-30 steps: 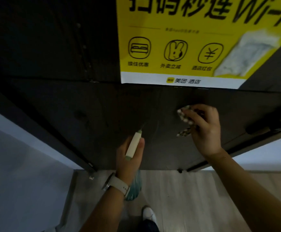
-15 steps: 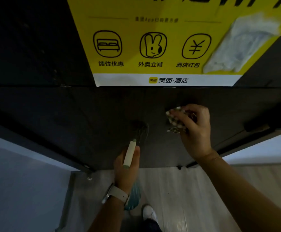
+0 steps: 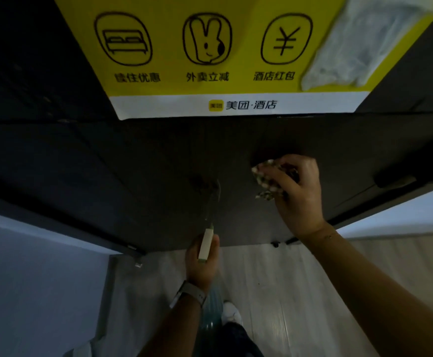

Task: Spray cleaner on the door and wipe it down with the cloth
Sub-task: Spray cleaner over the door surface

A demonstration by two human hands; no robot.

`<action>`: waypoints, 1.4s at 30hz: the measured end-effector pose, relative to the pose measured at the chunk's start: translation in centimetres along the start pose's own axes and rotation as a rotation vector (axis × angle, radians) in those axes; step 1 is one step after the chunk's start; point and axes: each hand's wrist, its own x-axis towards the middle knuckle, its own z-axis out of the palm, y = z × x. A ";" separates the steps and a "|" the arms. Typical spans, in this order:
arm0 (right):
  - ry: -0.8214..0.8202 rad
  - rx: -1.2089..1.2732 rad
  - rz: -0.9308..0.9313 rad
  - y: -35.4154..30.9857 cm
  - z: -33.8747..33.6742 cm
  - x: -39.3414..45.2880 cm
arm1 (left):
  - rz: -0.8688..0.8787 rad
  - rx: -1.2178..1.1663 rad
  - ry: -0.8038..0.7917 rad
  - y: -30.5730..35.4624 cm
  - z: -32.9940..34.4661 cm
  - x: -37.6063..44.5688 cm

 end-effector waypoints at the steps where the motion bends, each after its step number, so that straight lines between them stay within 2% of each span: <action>1: 0.005 -0.006 -0.005 0.1 0.1 -0.1 | 0.003 0.036 0.017 -0.7 0.4 0.2; 7: -0.002 0.000 -0.008 0.2 0.9 -1.2 | 0.015 0.127 0.021 -5.3 1.7 0.9; 11: -0.020 0.019 0.017 0.1 0.9 -1.5 | -0.039 0.077 0.036 -5.7 1.9 1.0; 16: -0.024 0.007 0.063 0.7 -1.9 -1.8 | 0.023 0.039 -0.052 -1.9 1.4 -1.3; 21: -0.010 -0.028 0.128 3.2 -9.4 -1.9 | 0.050 -0.048 -0.188 5.4 3.2 -4.2; 24: -0.136 -0.050 0.077 5.0 -13.4 -2.1 | 0.062 -0.113 -0.274 9.8 5.5 -5.1; 27: -0.200 -0.093 0.010 5.6 -15.5 -2.8 | 0.159 -0.122 -0.252 12.8 7.8 -5.5; 32: -0.130 -0.112 0.118 5.8 -18.3 -2.4 | 0.233 -0.146 -0.178 16.2 10.5 -5.3; 37: -0.284 -0.196 0.261 5.8 -18.2 -2.2 | 0.272 -0.062 -0.168 16.8 12.2 -4.0; 42: -0.315 -0.116 0.280 6.1 -18.2 -2.0 | 0.215 -0.014 -0.147 16.3 12.9 -3.3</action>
